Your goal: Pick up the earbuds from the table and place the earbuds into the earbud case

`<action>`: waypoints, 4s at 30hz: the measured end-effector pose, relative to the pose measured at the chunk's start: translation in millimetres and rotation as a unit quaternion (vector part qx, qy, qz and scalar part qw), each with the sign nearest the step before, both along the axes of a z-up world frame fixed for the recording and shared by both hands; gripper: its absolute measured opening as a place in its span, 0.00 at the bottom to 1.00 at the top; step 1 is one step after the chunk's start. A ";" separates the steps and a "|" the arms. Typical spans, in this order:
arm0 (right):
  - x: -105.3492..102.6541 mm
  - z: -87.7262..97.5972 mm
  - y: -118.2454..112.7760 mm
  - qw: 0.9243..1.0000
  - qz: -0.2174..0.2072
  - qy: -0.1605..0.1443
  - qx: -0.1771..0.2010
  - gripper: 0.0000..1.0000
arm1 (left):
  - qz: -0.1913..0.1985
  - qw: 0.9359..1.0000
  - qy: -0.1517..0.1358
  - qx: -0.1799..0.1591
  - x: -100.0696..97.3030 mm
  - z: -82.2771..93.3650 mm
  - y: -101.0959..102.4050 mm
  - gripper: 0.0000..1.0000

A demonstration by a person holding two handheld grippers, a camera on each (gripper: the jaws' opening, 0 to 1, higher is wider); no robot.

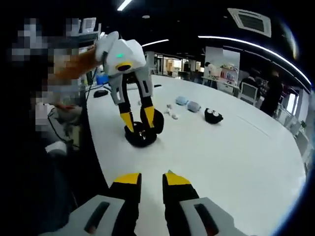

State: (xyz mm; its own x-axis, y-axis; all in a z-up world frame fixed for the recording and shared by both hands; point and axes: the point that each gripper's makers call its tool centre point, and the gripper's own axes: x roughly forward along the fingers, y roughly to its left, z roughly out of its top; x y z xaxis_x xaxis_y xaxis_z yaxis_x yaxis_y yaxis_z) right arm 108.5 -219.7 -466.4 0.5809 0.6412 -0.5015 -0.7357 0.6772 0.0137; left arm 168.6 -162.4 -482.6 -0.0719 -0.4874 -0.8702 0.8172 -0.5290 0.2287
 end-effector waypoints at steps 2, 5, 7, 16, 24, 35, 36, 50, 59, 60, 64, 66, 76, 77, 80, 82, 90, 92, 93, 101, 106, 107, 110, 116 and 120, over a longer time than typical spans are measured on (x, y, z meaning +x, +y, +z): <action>6.4 -0.5 12.8 1.000 0.022 -0.012 -0.001 0.19 | 0.039 0.999 0.010 -0.030 -0.9 6.4 2.1 0.23; 14.9 -5.7 30.5 0.998 0.059 -0.022 -0.014 0.25 | 0.120 0.989 0.052 -0.067 -5.8 10.7 10.3 0.21; 22.5 -5.6 37.9 0.997 0.065 -0.026 -0.011 0.26 | 0.192 0.970 0.106 -0.101 -10.8 12.8 11.3 0.21; 38.8 -13.8 56.8 0.993 0.113 -0.022 -0.018 0.26 | 0.293 0.926 0.155 -0.182 -33.7 -0.6 22.7 0.22; 43.1 -18.7 63.8 0.991 0.133 -0.014 -0.029 0.25 | 0.319 0.912 0.165 -0.199 -34.5 -11.0 21.2 0.22; 39.1 -28.5 64.9 0.990 0.135 -0.002 -0.037 0.23 | 0.310 0.916 0.164 -0.196 -32.1 -13.1 16.3 0.22; 38.2 -28.3 64.9 0.990 0.134 -0.002 -0.036 0.23 | 0.309 0.916 0.164 -0.196 -32.2 -12.5 15.3 0.22; 28.1 -30.8 66.5 0.990 0.134 -0.007 -0.039 0.21 | 0.300 0.921 0.162 -0.189 -27.0 -9.2 4.8 0.25; 34.8 -25.2 64.8 0.988 0.146 -0.031 -0.048 0.22 | 0.316 0.915 0.175 -0.180 -25.4 -7.1 9.6 0.30; 35.4 -25.7 65.8 0.987 0.149 -0.033 -0.052 0.22 | 0.317 0.915 0.175 -0.177 -24.6 -8.4 9.8 0.31; 35.5 -29.5 68.0 0.985 0.158 -0.038 -0.065 0.22 | 0.320 0.914 0.179 -0.176 -21.9 -9.5 8.2 0.31; 36.2 -29.1 67.3 0.984 0.157 -0.042 -0.066 0.22 | 0.319 0.914 0.179 -0.176 -21.1 -9.9 8.5 0.31; 32.3 -27.8 70.2 0.984 0.158 -0.048 -0.068 0.20 | 0.312 0.917 0.178 -0.172 -20.2 -9.8 10.3 0.32; 32.0 -27.8 70.6 0.984 0.157 -0.048 -0.067 0.20 | 0.311 0.917 0.179 -0.171 -20.2 -9.9 10.8 0.33; 30.9 -28.5 72.2 0.984 0.160 -0.048 -0.068 0.20 | 0.308 0.919 0.180 -0.170 -21.3 -9.8 12.3 0.34; 29.0 -29.5 73.1 0.983 0.166 -0.047 -0.070 0.20 | 0.303 0.918 0.189 -0.171 -23.2 -8.3 13.2 0.35; 45.5 -20.5 57.3 0.987 0.135 -0.055 -0.066 0.20 | 0.307 0.916 0.193 -0.174 -17.8 -2.9 19.0 0.37; 48.8 -20.6 59.4 0.987 0.137 -0.056 -0.062 0.20 | 0.305 0.916 0.195 -0.172 -17.5 -3.7 17.8 0.38; 48.8 -21.9 61.6 0.987 0.142 -0.054 -0.060 0.20 | 0.303 0.916 0.198 -0.171 -17.6 -4.7 16.3 0.38; 43.2 -29.0 71.9 0.981 0.170 -0.052 -0.073 0.20 | 0.296 0.915 0.219 -0.164 -16.8 -6.6 11.9 0.41; 39.7 -29.3 74.7 0.981 0.174 -0.055 -0.073 0.20 | 0.293 0.917 0.219 -0.160 -15.3 -6.9 11.3 0.41; 39.0 -29.4 75.3 0.980 0.174 -0.056 -0.074 0.20 | 0.292 0.917 0.219 -0.159 -15.3 -6.8 11.1 0.41; 36.9 -29.5 77.2 0.979 0.177 -0.058 -0.079 0.19 | 0.291 0.917 0.220 -0.159 -15.6 -6.5 10.9 0.42; 34.6 -31.0 78.6 0.978 0.180 -0.059 -0.084 0.19 | 0.288 0.918 0.223 -0.158 -16.2 -6.6 11.3 0.42; 35.0 -30.7 77.4 0.980 0.174 -0.058 -0.082 0.19 | 0.286 0.918 0.225 -0.160 -15.8 -6.0 9.7 0.42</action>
State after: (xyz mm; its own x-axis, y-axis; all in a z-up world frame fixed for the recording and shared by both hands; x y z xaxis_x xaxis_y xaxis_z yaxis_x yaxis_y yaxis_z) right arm 143.5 -142.3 -497.1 0.4013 0.7260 -0.5585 -0.9122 0.3718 -0.1722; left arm 152.8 -152.7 -488.6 -0.0432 -0.7825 -0.6211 0.9900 0.0502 -0.1321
